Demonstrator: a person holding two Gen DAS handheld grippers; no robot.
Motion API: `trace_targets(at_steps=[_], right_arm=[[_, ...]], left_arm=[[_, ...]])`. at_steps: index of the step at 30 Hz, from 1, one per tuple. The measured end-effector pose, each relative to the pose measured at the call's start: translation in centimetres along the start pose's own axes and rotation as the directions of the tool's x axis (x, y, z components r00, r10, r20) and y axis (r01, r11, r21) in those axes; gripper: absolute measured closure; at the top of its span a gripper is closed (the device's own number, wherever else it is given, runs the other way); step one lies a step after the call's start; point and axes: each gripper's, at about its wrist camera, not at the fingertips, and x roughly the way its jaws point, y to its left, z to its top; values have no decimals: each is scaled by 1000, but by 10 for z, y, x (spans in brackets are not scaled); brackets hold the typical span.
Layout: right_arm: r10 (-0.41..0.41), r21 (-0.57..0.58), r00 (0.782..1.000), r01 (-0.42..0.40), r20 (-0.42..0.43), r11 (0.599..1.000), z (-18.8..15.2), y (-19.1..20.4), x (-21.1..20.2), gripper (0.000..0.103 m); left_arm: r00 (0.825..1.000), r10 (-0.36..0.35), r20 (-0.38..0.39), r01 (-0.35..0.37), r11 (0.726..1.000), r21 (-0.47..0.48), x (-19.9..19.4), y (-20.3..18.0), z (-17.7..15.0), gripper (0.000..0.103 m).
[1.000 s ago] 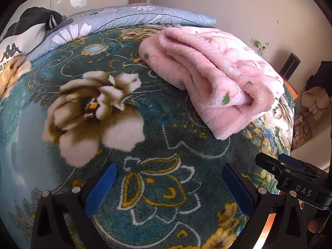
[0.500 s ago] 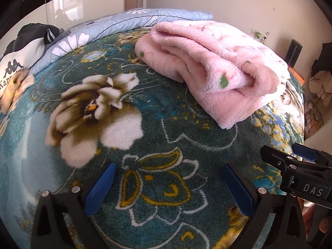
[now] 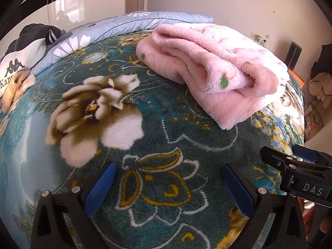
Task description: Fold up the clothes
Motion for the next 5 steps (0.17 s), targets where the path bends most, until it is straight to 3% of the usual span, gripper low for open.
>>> trace_targets(at_steps=[5], right_arm=[[-3,-5,1000,3,3,1000,-3,-2,-6,7]], left_arm=[[1000,0,16,0,1000,0,-1,0,-2,0]])
